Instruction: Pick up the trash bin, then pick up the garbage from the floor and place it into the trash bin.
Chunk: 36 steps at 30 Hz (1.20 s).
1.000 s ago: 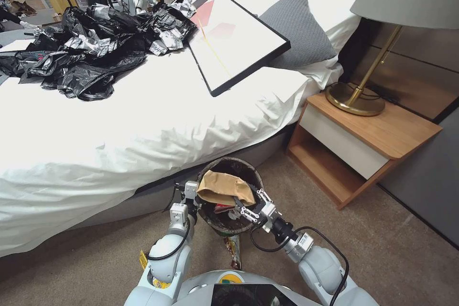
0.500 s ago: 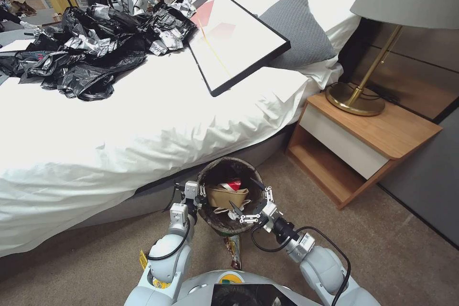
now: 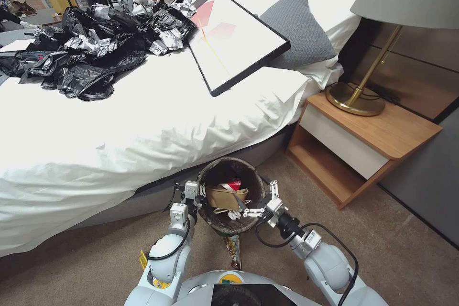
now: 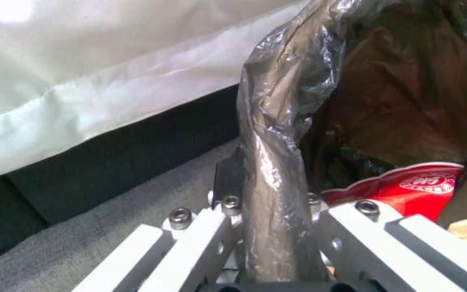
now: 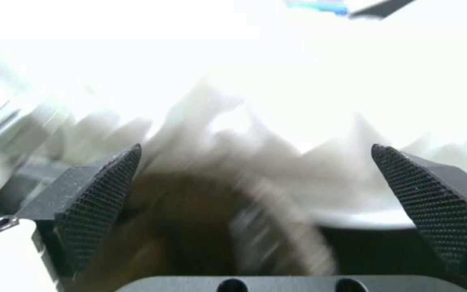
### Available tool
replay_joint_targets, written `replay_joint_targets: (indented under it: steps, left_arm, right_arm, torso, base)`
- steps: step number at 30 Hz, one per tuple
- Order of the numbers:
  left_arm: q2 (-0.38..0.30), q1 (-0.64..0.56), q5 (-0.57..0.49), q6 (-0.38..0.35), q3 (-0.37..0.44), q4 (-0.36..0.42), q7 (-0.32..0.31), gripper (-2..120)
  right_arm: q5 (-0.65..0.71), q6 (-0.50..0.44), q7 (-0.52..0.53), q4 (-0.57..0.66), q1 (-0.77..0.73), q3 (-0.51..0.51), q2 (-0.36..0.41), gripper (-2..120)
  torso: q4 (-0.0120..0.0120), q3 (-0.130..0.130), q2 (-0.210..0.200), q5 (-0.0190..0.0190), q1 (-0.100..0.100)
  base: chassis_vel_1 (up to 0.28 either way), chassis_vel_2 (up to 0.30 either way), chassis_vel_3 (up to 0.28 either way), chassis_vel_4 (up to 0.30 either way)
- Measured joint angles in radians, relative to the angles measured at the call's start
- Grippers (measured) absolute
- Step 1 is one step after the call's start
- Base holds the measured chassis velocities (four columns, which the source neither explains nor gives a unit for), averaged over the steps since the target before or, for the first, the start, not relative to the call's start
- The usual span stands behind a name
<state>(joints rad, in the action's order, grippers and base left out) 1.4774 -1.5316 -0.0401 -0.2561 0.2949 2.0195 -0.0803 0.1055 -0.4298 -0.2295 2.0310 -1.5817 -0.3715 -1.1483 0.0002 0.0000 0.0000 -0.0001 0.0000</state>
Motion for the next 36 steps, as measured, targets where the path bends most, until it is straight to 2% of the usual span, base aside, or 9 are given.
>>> replay_joint_targets:
  steps: [1, 4, 5, 8, 11, 21, 36]
  left_arm:
    - [0.000, 0.000, 0.000, 0.000, 0.000, 0.000, 0.000, 0]
    - [0.000, 0.000, 0.000, 0.000, 0.000, 0.000, 0.000, 0]
    - [0.000, 0.000, 0.000, 0.000, 0.000, 0.000, 0.000, 0]
    - [0.000, 0.000, 0.000, 0.000, 0.000, 0.000, 0.000, 0]
    - [0.000, 0.000, 0.000, 0.000, 0.000, 0.000, 0.000, 0]
    - [0.000, 0.000, 0.000, 0.000, 0.000, 0.000, 0.000, 0]
    - [0.000, 0.000, 0.000, 0.000, 0.000, 0.000, 0.000, 0]
  right_arm:
    - [0.000, 0.000, 0.000, 0.000, 0.000, 0.000, 0.000, 100]
    - [-0.062, -0.003, 0.144, 0.085, -0.054, -0.063, -0.085, 100]
    - [-0.062, -0.003, 0.144, 0.085, -0.054, -0.063, -0.085, 100]
    - [-0.081, -0.018, 0.274, 0.097, -0.112, -0.109, -0.156, 100]
    - [-0.081, -0.040, 0.324, 0.060, -0.130, -0.142, -0.192, 100]
    - [-0.074, -0.142, 0.357, -0.065, -0.171, -0.188, -0.233, 100]
    - [-0.072, -0.130, 0.344, -0.067, -0.150, -0.176, -0.235, 100]
  torso:
    - [0.0000, 0.000, 0.000, 0.0000, 0.000]
    - [-0.0003, 0.000, 0.000, 0.0000, 0.000]
    - [-0.0003, 0.000, 0.000, 0.0000, 0.000]
    - [-0.0004, 0.000, 0.000, -0.0001, 0.000]
    - [0.0000, 0.000, 0.000, 0.0000, 0.000]
    - [-0.0001, 0.000, 0.000, 0.0001, 0.000]
    - [-0.0001, 0.000, 0.000, 0.0001, 0.000]
  base:
    - [0.000, 0.000, 0.000, 0.000]
    - [0.000, 0.000, 0.000, 0.000]
    - [0.000, 0.000, 0.000, 0.000]
    - [0.000, 0.000, 0.000, 0.000]
    - [0.000, 0.000, 0.000, 0.000]
    - [0.000, 0.000, 0.000, 0.000]
    - [0.000, 0.000, 0.000, 0.000]
